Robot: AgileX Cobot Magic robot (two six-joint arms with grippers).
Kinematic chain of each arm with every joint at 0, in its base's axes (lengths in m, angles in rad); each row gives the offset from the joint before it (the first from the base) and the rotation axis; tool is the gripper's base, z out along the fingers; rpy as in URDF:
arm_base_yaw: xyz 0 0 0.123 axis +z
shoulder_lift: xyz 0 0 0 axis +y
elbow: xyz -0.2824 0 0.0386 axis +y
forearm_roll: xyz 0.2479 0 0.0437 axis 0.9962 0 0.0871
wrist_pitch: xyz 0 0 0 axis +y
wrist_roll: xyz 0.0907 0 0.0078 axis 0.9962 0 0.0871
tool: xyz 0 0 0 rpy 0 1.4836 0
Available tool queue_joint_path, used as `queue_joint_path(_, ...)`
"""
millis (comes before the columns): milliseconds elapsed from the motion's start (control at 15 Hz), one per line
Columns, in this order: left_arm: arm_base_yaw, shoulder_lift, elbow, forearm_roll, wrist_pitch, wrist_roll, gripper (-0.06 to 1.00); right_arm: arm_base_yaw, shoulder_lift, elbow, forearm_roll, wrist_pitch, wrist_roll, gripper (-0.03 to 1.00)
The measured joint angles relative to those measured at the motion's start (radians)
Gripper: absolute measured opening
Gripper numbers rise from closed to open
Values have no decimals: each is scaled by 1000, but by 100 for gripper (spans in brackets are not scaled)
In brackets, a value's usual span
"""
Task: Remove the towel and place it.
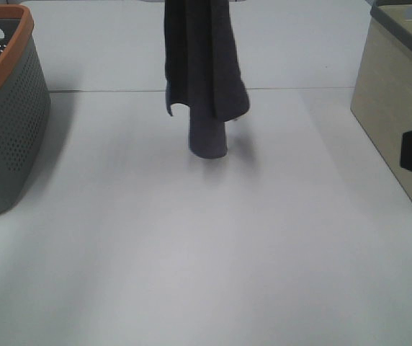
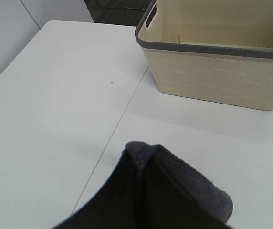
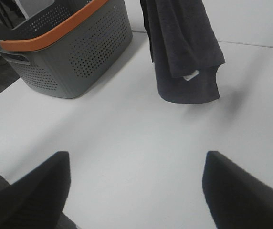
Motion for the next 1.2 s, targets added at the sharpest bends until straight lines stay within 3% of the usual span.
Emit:
queue_joint_path(133, -1, 0, 0, -38, 0, 68, 0, 0, 100, 0, 119, -15, -124, 76)
queue_joint_path(400, -1, 0, 0, -95, 0, 297, 0, 0, 301, 0, 422, -15, -534, 76)
queue_joint_path(667, -1, 0, 0, -126, 0, 465, 0, 0, 510, 0, 677, -18, -854, 75)
queue_joint_path(867, -1, 0, 0, -140, -8, 503, 0, 0, 686, -40, 791, -7, -971, 71)
queue_joint_path(1200, -1, 9, 0, -144, -8, 509, 0, 0, 954, -193, 770, 75, -984, 70)
